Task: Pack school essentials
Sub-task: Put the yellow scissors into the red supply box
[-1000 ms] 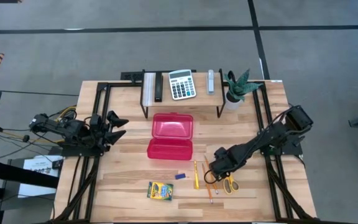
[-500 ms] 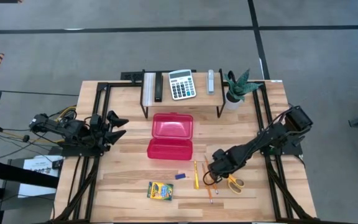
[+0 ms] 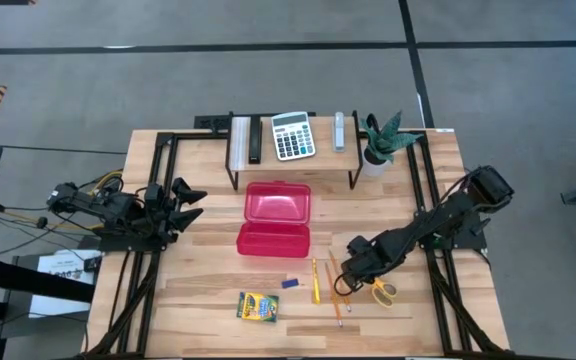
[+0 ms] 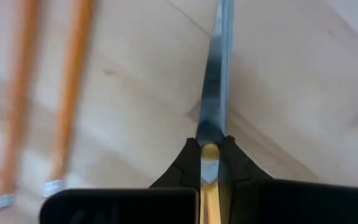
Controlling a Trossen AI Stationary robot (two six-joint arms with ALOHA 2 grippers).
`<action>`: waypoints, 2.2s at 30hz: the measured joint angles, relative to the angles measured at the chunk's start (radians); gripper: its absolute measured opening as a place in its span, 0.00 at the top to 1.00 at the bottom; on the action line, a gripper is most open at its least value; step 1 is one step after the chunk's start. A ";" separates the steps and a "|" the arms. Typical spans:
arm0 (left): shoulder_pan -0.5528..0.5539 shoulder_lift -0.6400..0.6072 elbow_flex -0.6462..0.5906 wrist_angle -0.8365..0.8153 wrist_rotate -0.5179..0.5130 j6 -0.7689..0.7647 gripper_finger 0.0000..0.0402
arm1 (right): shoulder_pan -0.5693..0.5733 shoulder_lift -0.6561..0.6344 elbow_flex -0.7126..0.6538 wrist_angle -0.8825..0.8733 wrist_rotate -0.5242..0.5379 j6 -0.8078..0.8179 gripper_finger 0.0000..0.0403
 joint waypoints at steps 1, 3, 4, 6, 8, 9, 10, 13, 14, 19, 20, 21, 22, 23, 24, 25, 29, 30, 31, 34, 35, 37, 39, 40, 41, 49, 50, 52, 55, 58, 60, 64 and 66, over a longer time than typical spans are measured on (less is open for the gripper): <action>0.000 0.000 0.000 0.000 0.000 0.000 0.35 | 0.000 -0.015 0.001 -0.008 0.010 0.000 0.96; 0.000 0.000 0.000 0.000 -0.002 0.000 0.35 | -0.002 -0.041 0.001 -0.020 0.032 0.000 0.96; 0.000 0.000 0.000 0.000 -0.002 0.000 0.35 | -0.006 -0.056 0.001 -0.025 0.050 -0.001 0.96; 0.000 0.000 0.000 0.000 -0.002 0.001 0.35 | -0.020 -0.086 0.001 -0.018 0.077 -0.019 0.96; 0.000 0.000 0.000 0.000 -0.003 0.002 0.35 | -0.043 -0.110 0.001 -0.010 0.113 -0.057 0.95; 0.000 0.000 0.000 0.000 -0.008 0.003 0.35 | -0.058 -0.122 0.001 -0.004 0.131 -0.083 0.95; 0.000 0.000 0.000 0.000 -0.011 0.003 0.35 | -0.076 -0.135 0.003 0.002 0.152 -0.115 0.95; 0.000 0.000 0.000 0.000 -0.013 0.004 0.35 | -0.140 -0.157 0.039 0.004 0.216 -0.262 0.96; 0.000 0.000 0.000 0.000 -0.013 0.004 0.35 | -0.166 -0.159 0.058 0.006 0.238 -0.324 0.96; 0.000 0.000 0.000 -0.001 -0.014 0.004 0.35 | -0.292 -0.148 0.189 0.049 0.286 -0.636 0.95; 0.000 0.000 0.000 -0.001 -0.015 0.005 0.35 | -0.316 -0.148 0.216 0.055 0.287 -0.696 0.95; 0.000 0.000 0.000 -0.001 -0.015 0.005 0.35 | -0.341 -0.143 0.243 0.069 0.289 -0.750 0.95; 0.000 0.000 0.000 -0.001 -0.015 0.005 0.35 | -0.364 -0.129 0.274 0.100 0.289 -0.803 0.95; 0.000 0.000 0.000 -0.001 -0.015 0.005 0.35 | -0.385 -0.118 0.301 0.120 0.290 -0.854 0.95; 0.000 0.000 0.000 -0.002 -0.015 0.005 0.35 | -0.404 -0.112 0.325 0.123 0.286 -0.903 0.95; 0.000 0.000 0.001 -0.003 -0.017 0.005 0.35 | -0.419 -0.101 0.355 0.117 0.284 -0.951 0.95; 0.000 0.002 0.001 -0.019 -0.017 0.002 0.35 | -0.460 -0.029 0.455 0.179 0.253 -1.069 0.94; 0.000 0.004 0.002 -0.021 -0.019 0.002 0.35 | -0.464 -0.008 0.474 0.183 0.236 -1.084 0.94; 0.000 0.004 0.001 -0.026 -0.024 0.002 0.35 | -0.467 0.015 0.494 0.203 0.214 -1.096 0.94; 0.000 0.009 0.001 -0.023 -0.024 -0.002 0.35 | -0.466 0.088 0.554 0.238 0.160 -1.122 0.94; 0.000 0.009 0.001 -0.025 -0.024 -0.002 0.35 | -0.463 0.115 0.572 0.231 0.144 -1.124 0.94; 0.000 0.009 0.001 -0.024 -0.024 -0.003 0.35 | -0.452 0.168 0.604 0.237 0.122 -1.124 0.94; 0.000 0.009 0.001 -0.024 -0.024 -0.001 0.35 | -0.442 0.219 0.637 0.229 0.095 -1.129 0.93; 0.000 0.009 0.001 -0.024 -0.024 -0.001 0.35 | -0.436 0.239 0.653 0.236 0.077 -1.129 0.93; 0.000 0.009 0.001 -0.024 -0.023 -0.001 0.35 | -0.429 0.258 0.668 0.233 0.061 -1.129 0.93; 0.000 0.009 0.001 -0.022 -0.013 0.000 0.35 | -0.368 0.363 0.730 0.220 -0.016 -1.124 0.92; 0.000 0.009 0.001 -0.022 -0.013 0.000 0.35 | -0.361 0.371 0.732 0.221 -0.017 -1.118 0.92; 0.000 0.009 0.001 -0.021 -0.013 0.000 0.35 | -0.351 0.387 0.733 0.206 -0.017 -1.107 0.92; 0.000 0.009 0.001 -0.021 -0.014 0.000 0.35 | -0.338 0.420 0.732 0.193 -0.017 -1.093 0.92; 0.000 0.009 0.001 -0.022 -0.014 0.000 0.35 | -0.329 0.426 0.731 0.172 -0.016 -1.090 0.92; 0.000 0.009 0.001 -0.022 -0.014 0.000 0.35 | -0.325 0.455 0.736 0.188 -0.016 -1.078 0.92; 0.000 0.009 0.001 -0.024 -0.014 0.001 0.35 | -0.323 0.493 0.729 0.142 -0.017 -1.056 0.92; 0.000 0.009 0.000 -0.025 -0.013 0.001 0.35 | -0.320 0.517 0.732 0.145 -0.016 -1.056 0.92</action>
